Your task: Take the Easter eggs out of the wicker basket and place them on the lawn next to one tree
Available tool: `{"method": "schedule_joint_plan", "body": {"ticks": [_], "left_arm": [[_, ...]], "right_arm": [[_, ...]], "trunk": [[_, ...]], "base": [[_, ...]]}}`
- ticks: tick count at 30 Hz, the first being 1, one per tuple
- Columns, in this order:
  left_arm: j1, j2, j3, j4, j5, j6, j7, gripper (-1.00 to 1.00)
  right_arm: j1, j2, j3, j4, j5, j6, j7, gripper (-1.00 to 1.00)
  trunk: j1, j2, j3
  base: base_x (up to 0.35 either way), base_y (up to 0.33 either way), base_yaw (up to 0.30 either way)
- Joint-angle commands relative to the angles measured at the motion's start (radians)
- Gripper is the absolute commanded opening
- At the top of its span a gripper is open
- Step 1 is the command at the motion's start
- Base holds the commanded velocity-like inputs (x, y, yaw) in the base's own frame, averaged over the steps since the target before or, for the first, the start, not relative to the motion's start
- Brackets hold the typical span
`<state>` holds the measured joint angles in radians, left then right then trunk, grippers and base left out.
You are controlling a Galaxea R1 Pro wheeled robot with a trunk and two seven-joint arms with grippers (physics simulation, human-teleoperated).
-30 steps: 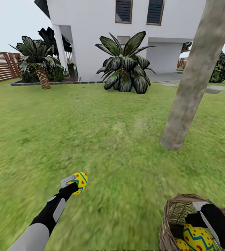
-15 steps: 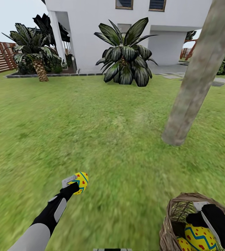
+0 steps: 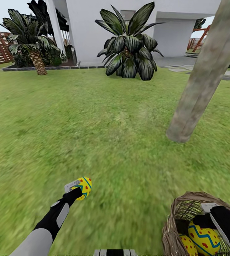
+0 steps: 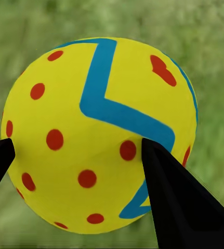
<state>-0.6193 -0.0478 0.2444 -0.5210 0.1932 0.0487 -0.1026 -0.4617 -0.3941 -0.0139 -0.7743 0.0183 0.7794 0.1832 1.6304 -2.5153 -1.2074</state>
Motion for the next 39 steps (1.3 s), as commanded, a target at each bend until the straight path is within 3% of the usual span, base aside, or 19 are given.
{"method": "schedule_joint_plan", "body": {"ticks": [1, 8, 15, 39], "left_arm": [[0.0, -0.001, 0.007, -0.001, 0.008, 0.005, -0.006, -1.0], [0.0, -0.002, 0.007, -0.001, 0.009, 0.005, -0.006, -1.0], [0.0, -0.007, 0.007, -0.001, 0.008, 0.005, -0.006, -1.0], [0.0, -0.021, 0.007, 0.001, 0.008, 0.005, -0.006, -1.0]], "right_arm": [[0.0, 0.0, -0.001, -0.002, 0.002, 0.004, 0.006, 1.0], [0.0, -0.002, -0.001, -0.002, 0.0, 0.012, 0.007, 1.0], [0.0, -0.029, -0.002, -0.003, -0.003, 0.012, 0.009, 1.0], [0.0, -0.026, 0.001, -0.006, -0.003, 0.012, 0.009, 1.0]], "trunk": [[0.0, -0.001, -0.005], [0.003, -0.002, -0.032], [0.007, -0.004, -0.059], [0.017, -0.009, -0.152]], "base": [[0.0, 0.0, 0.0], [0.0, 0.0, 0.0], [0.0, 0.0, 0.0], [0.0, 0.0, 0.0]]}}
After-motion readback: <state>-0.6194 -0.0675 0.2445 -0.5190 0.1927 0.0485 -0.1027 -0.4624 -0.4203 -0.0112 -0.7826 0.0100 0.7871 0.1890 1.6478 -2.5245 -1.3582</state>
